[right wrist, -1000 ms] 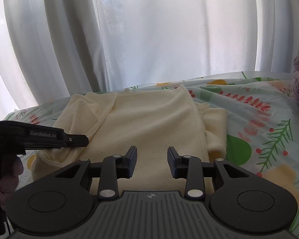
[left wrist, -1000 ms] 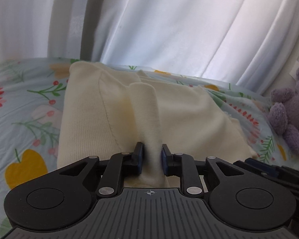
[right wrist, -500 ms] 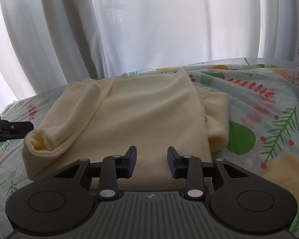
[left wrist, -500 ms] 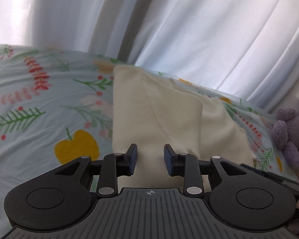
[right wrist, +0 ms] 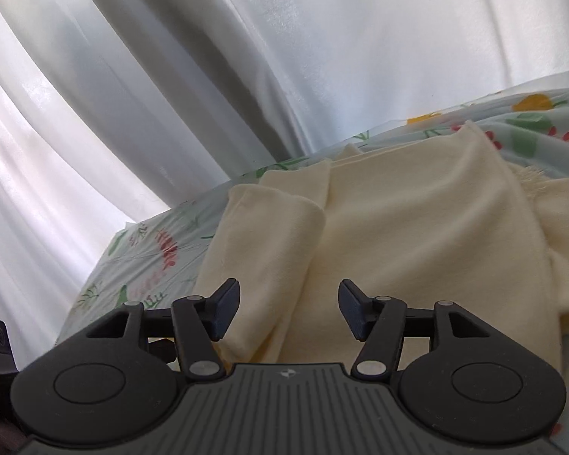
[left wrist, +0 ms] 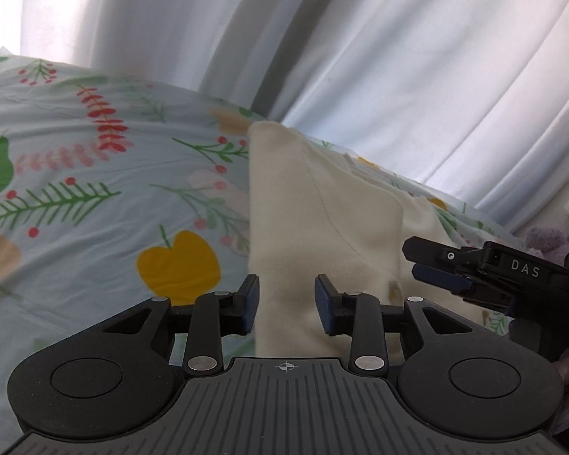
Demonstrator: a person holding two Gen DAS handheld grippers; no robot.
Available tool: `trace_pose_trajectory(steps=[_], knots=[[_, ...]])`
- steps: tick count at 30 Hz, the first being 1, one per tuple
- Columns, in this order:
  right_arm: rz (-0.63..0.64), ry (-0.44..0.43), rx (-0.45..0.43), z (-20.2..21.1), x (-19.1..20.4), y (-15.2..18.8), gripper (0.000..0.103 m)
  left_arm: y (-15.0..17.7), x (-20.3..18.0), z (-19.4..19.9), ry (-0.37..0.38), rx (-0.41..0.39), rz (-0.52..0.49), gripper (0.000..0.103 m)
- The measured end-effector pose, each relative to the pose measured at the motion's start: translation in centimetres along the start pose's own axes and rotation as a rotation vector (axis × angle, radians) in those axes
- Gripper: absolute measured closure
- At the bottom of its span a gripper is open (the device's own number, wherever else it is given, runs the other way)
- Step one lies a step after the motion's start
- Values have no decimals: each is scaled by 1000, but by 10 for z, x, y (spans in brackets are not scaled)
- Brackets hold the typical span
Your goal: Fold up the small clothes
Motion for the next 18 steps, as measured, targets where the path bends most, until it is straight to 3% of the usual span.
trace_pose_trajectory(steps=[3, 10, 13, 18], knots=[[-51, -15, 55, -25, -2, -5, 40, -3, 8, -9, -30, 18, 9, 67], [-153, -94, 108, -56, -2, -7, 39, -1, 8, -27, 10, 47, 3, 67], [-161, -122, 123, -61, 2, -8, 48, -1, 6, -31, 25, 52, -14, 67], [-139, -102, 130, -70, 10, -9, 48, 1, 1, -34, 36, 54, -44, 66]])
Point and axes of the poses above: each gripper's, at about its wrist camera, not at the fingertips, and z roughly against the way its jaws point, x to its left, y to its underside, the point moved 1 cm from there along -z, roughly the way its jaws point, and after that the axes turned 4 degrees about -z, right-handed, at the moved point
